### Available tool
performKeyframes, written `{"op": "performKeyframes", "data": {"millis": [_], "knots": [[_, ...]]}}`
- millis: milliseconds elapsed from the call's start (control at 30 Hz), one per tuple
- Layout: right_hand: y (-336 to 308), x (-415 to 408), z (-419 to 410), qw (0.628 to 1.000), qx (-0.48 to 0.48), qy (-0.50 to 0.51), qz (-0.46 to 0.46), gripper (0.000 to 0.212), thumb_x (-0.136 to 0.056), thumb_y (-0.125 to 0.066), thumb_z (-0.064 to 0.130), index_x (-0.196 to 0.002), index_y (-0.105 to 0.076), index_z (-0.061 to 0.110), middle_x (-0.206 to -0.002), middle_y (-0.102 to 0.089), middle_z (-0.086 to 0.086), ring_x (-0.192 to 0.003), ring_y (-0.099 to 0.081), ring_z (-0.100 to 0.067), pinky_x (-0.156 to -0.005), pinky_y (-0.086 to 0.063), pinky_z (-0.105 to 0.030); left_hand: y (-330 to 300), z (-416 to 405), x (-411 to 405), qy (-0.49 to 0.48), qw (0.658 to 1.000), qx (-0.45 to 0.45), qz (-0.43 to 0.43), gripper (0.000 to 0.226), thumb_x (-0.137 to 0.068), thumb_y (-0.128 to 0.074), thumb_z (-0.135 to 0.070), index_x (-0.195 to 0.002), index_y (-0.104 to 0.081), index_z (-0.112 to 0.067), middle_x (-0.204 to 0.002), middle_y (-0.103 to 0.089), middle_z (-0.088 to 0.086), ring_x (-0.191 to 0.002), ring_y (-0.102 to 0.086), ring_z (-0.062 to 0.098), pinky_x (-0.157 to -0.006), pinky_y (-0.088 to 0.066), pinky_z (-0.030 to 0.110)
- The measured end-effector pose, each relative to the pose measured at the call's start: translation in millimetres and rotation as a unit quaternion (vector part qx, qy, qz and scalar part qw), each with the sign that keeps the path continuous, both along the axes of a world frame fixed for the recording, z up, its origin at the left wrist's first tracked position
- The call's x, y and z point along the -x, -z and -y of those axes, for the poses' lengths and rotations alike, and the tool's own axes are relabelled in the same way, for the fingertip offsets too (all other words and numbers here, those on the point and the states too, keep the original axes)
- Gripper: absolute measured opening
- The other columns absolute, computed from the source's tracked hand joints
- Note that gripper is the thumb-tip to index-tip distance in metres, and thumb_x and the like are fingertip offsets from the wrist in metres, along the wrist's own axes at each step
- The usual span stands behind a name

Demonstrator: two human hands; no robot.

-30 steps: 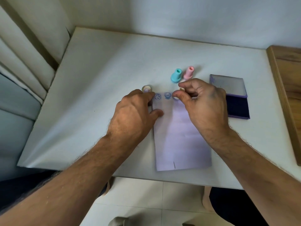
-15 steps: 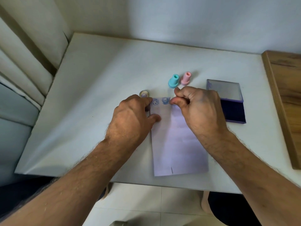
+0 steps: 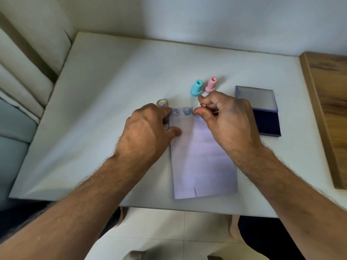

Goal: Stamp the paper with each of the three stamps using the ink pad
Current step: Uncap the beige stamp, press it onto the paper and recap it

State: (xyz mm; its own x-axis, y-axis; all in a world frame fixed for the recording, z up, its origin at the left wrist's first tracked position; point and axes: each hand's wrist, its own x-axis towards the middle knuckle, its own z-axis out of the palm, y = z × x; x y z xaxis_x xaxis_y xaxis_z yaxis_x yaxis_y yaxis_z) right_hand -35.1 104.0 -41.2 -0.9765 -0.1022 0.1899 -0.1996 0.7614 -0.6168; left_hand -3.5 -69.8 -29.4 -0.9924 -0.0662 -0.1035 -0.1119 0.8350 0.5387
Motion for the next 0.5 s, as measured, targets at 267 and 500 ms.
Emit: {"op": "performKeyframes", "data": {"millis": [267,500], "knots": [[-4.2,3.0,-7.0,0.962,0.232,0.104,0.105,0.021,-0.079,-0.079,0.02,-0.099,-0.073,0.019,-0.089,-0.076,0.006,-0.078,-0.073,-0.004,-0.081,-0.059,-0.028,-8.0,2.6,8.3,0.004,0.999,0.012,0.03,0.041,-0.074,-0.076,-0.048,-0.104,-0.071,-0.021,-0.087,-0.069,-0.003,-0.086,-0.062,0.019,-0.079,-0.053,0.033],[-28.4,7.5,-9.2,0.892,0.403,0.159,0.129,0.013,-0.086,-0.072,0.014,-0.098,-0.072,0.007,-0.08,-0.074,-0.003,-0.075,-0.072,-0.021,-0.072,-0.061,-0.031,-3.0,8.0,8.8,-0.035,0.998,-0.039,-0.039,0.029,-0.08,-0.071,-0.047,-0.102,-0.073,-0.029,-0.085,-0.071,-0.01,-0.077,-0.062,0.013,-0.079,-0.054,0.028]]}}
